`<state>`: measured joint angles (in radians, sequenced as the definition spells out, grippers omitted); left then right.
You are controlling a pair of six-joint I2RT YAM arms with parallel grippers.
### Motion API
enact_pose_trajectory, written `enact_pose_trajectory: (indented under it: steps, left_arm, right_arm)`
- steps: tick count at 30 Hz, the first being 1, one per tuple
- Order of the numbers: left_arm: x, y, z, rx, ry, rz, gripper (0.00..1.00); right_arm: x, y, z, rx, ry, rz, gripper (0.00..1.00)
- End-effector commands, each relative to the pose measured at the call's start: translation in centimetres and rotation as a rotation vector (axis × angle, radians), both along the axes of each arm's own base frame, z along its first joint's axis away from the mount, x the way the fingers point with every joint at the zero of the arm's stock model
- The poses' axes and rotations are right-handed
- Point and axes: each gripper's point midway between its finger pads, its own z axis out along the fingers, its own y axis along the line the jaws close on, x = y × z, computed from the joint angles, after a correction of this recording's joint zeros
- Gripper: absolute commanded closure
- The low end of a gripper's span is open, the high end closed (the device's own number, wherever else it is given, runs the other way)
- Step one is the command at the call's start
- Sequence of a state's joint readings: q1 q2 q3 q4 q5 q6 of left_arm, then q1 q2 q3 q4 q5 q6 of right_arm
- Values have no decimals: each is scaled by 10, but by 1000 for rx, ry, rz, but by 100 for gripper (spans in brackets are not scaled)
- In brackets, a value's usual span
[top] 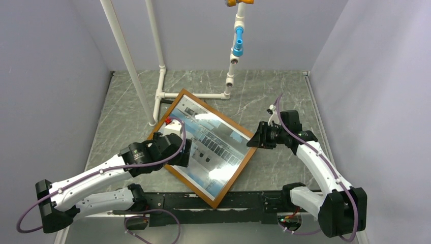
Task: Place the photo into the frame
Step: Turn over the photo frame at the center of the board.
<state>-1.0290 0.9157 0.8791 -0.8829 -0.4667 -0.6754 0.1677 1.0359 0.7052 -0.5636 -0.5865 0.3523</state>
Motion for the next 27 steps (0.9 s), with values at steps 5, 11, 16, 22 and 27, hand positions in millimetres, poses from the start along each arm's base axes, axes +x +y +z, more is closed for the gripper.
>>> enact_pose_trajectory:
  steps: [5, 11, 16, 22, 27]
  left_arm:
    - [3, 1, 2, -14, 2, 32, 1]
    - [3, 5, 1, -4, 10, 49, 1]
    - [2, 8, -2, -12, 21, 59, 1]
    - [-5, 12, -18, -37, 75, 96, 1]
    - [-15, 16, -40, -88, 155, 155, 1]
  right_arm:
    - [-13, -9, -26, -39, 133, -85, 54]
    - [-12, -15, -27, -64, 125, -123, 34]
    - [-8, -18, -24, -76, 104, -135, 21]
    - [0, -15, -16, -67, 72, -125, 14]
    - [13, -14, -11, -77, 50, -115, 1]
